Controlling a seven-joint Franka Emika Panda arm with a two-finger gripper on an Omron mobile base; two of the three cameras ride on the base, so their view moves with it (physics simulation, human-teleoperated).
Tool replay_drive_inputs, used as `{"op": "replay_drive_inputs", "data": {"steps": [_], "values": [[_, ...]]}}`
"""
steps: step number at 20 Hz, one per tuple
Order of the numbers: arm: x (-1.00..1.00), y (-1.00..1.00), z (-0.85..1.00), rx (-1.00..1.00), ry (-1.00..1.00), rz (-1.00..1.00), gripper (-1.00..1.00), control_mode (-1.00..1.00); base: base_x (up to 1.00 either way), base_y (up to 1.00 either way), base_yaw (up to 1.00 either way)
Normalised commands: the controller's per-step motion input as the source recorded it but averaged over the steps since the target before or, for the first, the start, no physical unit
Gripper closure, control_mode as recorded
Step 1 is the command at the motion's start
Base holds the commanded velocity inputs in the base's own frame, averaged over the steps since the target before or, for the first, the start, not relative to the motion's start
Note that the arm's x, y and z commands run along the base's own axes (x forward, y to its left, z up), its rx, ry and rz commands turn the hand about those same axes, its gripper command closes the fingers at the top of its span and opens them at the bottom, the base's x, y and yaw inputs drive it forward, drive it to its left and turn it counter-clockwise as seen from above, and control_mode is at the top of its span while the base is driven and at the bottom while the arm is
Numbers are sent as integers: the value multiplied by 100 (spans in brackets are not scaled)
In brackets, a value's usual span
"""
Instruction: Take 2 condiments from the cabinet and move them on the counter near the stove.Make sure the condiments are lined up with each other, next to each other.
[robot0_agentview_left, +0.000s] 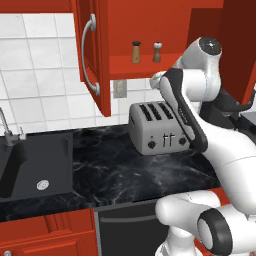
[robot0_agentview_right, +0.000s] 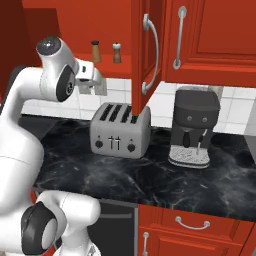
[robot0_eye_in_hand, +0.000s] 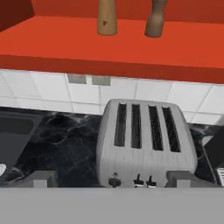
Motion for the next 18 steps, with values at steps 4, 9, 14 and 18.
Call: {"op": "replay_drive_inputs", "data": {"steps": [4, 9, 14, 18], "values": [[53, 28, 18, 7, -21, -12, -100, -100, 0, 0, 0], [57, 17, 15, 10, -17, -9, -100, -100, 0, 0, 0], [52, 4, 24, 10, -6, -2, -100, -100, 0, 0, 0], [40, 0, 28, 2, 0, 0, -100, -100, 0, 0, 0]]}}
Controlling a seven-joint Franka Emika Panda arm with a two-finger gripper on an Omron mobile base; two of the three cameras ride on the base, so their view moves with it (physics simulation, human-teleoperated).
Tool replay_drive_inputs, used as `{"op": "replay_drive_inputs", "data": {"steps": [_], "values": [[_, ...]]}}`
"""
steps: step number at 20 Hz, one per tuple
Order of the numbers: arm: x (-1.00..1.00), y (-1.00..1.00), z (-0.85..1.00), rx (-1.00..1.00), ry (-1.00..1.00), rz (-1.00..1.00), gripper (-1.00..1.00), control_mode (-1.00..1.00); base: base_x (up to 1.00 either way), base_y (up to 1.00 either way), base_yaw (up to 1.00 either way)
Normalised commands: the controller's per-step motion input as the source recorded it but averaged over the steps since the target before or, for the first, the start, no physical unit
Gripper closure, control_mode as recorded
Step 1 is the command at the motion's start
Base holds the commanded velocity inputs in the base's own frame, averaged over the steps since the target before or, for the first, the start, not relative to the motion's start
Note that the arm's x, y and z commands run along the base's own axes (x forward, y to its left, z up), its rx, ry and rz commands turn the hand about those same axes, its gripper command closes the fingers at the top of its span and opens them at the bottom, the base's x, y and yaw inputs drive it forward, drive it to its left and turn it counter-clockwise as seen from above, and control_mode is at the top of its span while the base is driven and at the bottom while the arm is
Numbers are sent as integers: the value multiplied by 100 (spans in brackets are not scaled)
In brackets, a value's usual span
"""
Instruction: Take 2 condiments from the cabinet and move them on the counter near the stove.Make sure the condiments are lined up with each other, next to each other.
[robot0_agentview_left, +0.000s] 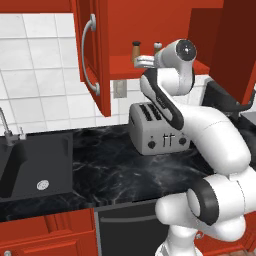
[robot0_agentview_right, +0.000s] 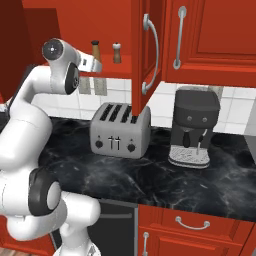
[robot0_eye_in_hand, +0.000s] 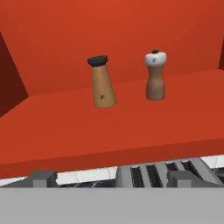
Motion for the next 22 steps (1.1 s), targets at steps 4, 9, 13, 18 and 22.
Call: {"op": "replay_drive_inputs", "data": {"steps": [4, 9, 13, 18, 22], "values": [[35, 0, 18, 0, 0, 2, -100, -100, 0, 0, 0], [33, 0, 7, -6, 6, 2, -100, -100, 0, 0, 0], [30, 0, 0, -7, 1, 0, -100, -100, 0, 0, 0], [33, 0, 0, -7, 0, 0, -100, -100, 0, 0, 0], [25, 4, 0, -5, 0, 0, -100, -100, 0, 0, 0]]}}
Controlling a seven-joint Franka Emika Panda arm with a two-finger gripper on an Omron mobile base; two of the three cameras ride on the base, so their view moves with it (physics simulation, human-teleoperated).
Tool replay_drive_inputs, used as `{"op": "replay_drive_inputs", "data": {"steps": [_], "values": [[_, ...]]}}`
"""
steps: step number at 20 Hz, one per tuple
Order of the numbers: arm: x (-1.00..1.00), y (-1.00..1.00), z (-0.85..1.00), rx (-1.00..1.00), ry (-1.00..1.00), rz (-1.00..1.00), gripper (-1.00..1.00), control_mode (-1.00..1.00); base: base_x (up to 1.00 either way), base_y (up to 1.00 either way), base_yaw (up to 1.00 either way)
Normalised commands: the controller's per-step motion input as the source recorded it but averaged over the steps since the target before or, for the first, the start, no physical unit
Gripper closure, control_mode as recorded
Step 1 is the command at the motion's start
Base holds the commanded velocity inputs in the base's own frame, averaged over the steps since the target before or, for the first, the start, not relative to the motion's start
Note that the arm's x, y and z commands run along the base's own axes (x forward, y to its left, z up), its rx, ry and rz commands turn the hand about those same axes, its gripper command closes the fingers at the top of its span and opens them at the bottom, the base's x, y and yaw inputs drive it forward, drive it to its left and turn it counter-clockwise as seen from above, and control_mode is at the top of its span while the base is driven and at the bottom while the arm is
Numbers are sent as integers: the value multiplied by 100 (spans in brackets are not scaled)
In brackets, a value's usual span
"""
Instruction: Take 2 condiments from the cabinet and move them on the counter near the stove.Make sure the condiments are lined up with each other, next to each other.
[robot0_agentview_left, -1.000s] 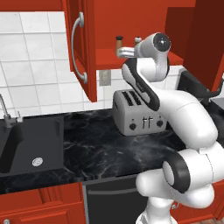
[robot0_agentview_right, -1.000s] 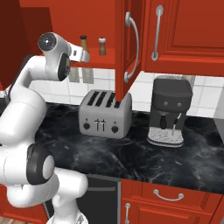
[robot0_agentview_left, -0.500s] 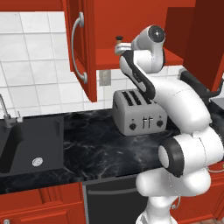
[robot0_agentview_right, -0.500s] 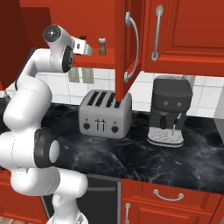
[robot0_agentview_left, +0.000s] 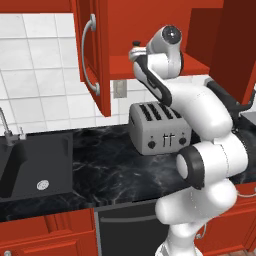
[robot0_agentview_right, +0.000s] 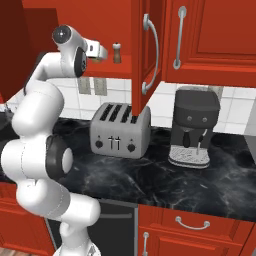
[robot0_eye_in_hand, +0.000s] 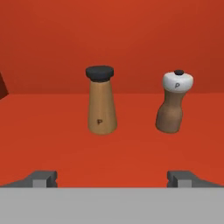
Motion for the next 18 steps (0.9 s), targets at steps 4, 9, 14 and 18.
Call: {"op": "replay_drive_inputs", "data": {"steps": [4, 9, 14, 18], "values": [[24, 10, 0, -5, 0, 0, -100, -100, 0, 0, 0], [18, 13, 0, -4, 0, 0, -100, -100, 0, 0, 0], [25, 11, 0, -2, 0, 0, -100, -100, 0, 0, 0], [29, 7, 0, 0, 0, 0, -100, -100, 0, 0, 0]]}}
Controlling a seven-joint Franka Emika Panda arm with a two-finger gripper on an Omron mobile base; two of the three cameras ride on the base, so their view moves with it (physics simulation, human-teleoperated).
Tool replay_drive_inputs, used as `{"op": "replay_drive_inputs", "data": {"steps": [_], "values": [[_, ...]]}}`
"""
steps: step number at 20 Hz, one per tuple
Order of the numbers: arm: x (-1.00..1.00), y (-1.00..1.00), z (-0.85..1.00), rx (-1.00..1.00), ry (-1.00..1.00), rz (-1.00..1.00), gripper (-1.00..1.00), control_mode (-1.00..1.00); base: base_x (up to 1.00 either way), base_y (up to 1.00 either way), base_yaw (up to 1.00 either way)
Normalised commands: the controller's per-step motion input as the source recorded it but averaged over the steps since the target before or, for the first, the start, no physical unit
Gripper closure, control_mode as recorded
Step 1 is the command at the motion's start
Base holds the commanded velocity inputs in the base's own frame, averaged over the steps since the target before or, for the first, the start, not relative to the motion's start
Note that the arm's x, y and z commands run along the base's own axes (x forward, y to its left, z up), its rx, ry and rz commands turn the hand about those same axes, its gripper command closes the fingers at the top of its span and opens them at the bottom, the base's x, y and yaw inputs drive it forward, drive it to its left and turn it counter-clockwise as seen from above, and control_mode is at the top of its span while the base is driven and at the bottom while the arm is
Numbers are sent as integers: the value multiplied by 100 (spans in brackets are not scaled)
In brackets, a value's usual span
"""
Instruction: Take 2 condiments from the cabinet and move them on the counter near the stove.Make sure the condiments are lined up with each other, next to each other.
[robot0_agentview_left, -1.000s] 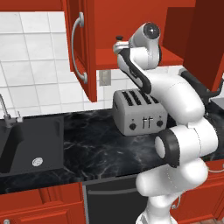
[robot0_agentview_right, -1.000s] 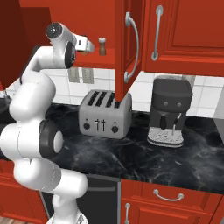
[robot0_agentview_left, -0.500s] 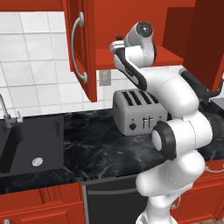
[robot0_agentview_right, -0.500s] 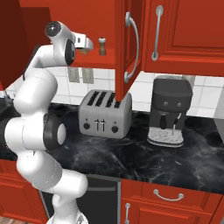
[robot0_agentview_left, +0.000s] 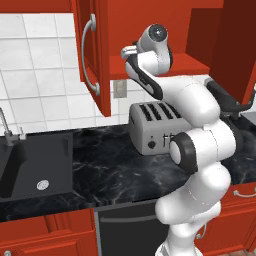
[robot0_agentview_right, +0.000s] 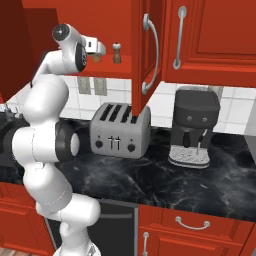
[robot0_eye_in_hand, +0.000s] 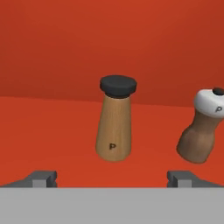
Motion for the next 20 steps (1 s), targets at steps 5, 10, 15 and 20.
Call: {"op": "replay_drive_inputs", "data": {"steps": [5, 10, 15, 20], "values": [[25, 2, 0, 0, 0, 0, -100, -100, 0, 0, 0], [20, 0, 0, 0, 0, 0, -100, -100, 0, 0, 0], [13, 0, -5, 0, 0, 0, -100, -100, 0, 0, 0], [21, 0, -14, 0, 0, 0, -100, -100, 0, 0, 0]]}}
